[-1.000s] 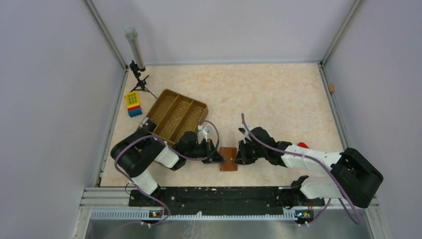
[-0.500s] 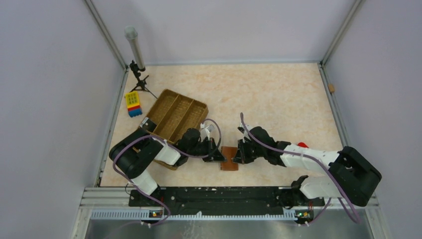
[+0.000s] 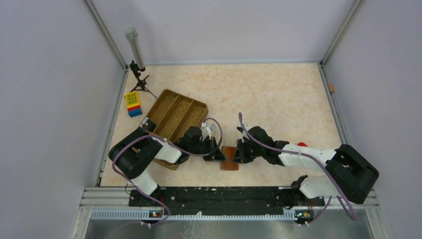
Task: Put the credit cards into the card holder
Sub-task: Close the card holder at the center of the board.
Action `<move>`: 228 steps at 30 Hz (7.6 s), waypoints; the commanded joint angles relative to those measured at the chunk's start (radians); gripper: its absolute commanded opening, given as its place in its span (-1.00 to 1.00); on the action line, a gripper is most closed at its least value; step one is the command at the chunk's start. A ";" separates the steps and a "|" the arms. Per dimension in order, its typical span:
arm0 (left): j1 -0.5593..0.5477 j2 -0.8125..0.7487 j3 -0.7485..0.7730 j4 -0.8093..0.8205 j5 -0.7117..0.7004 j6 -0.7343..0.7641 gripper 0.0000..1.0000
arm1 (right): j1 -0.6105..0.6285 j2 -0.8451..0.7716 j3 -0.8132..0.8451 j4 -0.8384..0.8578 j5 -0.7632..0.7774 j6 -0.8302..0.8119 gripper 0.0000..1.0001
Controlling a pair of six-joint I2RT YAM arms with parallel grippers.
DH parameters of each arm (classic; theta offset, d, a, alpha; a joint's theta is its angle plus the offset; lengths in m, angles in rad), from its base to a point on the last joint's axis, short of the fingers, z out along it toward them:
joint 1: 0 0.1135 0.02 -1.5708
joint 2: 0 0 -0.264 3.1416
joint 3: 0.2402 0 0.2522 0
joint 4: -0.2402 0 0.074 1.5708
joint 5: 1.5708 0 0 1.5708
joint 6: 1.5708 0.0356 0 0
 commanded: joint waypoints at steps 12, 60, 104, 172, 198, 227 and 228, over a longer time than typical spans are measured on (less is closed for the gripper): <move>-0.004 0.018 0.001 -0.186 -0.151 0.097 -1.00 | -0.009 -0.055 0.053 0.012 0.050 -0.031 -1.00; -0.003 0.051 0.024 -0.273 -0.181 0.092 -1.00 | -0.058 -0.035 0.027 0.072 -0.106 0.001 -1.00; -0.006 -0.047 -0.003 -0.350 -0.255 0.116 -0.98 | 0.201 0.202 0.422 -0.530 0.513 0.203 -0.26; -0.004 -0.015 -0.007 -0.328 -0.221 0.122 -1.00 | 0.231 0.152 0.334 -0.392 0.440 0.181 -1.00; -0.005 -0.012 -0.008 -0.326 -0.216 0.119 -1.00 | 0.231 0.156 0.323 -0.412 0.452 0.209 -1.00; -0.005 -0.016 -0.016 -0.324 -0.216 0.117 -1.00 | 0.226 0.137 0.273 -0.357 0.463 0.223 -1.00; -0.005 -0.017 -0.015 -0.323 -0.215 0.115 -1.00 | 0.223 0.136 0.269 -0.350 0.462 0.223 -1.00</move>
